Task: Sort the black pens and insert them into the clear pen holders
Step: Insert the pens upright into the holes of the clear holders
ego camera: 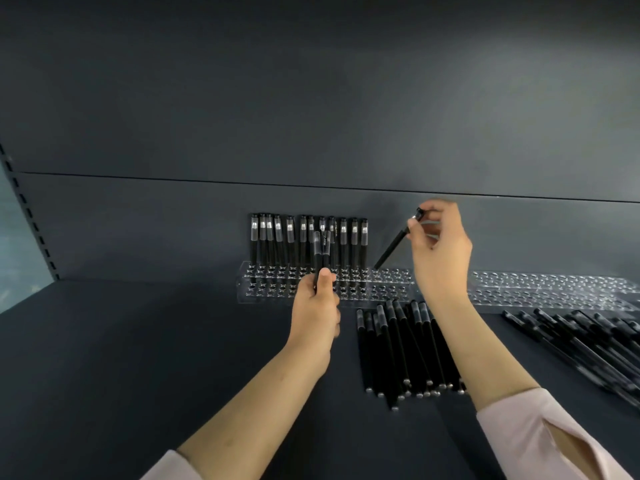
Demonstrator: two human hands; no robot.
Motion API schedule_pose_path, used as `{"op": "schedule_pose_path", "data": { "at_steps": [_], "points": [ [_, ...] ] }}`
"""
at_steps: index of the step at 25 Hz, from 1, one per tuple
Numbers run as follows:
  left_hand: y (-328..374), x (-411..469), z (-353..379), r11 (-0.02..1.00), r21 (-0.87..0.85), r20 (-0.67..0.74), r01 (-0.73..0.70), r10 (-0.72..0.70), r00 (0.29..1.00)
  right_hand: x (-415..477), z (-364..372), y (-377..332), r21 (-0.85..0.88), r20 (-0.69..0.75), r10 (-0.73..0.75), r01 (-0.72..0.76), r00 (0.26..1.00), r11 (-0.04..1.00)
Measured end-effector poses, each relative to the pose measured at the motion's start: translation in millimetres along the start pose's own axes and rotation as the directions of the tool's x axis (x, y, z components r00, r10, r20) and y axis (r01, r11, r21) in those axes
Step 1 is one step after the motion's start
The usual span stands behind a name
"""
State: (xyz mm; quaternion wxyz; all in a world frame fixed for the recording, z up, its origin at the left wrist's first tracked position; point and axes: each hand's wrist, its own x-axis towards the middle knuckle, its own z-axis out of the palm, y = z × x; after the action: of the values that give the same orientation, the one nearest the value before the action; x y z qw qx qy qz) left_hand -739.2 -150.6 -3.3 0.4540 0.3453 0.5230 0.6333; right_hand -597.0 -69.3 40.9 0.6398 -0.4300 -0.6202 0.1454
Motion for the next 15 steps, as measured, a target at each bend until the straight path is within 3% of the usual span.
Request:
{"op": "schedule_pose_path", "data": {
  "at_steps": [6,9,15],
  "points": [
    [-8,8,-9,0.991,0.084,0.078,-0.106,0.099,0.992,5,13,16,-0.051,0.084,-0.131,0.135,0.988,0.990],
    [-11,16,-14,0.989,0.094,0.048,-0.117,0.113,0.992,8,17,23,-0.119,0.120,-0.178,0.192,0.977,0.974],
    [-14,15,-13,0.983,0.101,0.089,-0.151,0.142,0.986,3,22,40,-0.209,0.319,-0.256,0.332,0.912,0.920]
  ]
}}
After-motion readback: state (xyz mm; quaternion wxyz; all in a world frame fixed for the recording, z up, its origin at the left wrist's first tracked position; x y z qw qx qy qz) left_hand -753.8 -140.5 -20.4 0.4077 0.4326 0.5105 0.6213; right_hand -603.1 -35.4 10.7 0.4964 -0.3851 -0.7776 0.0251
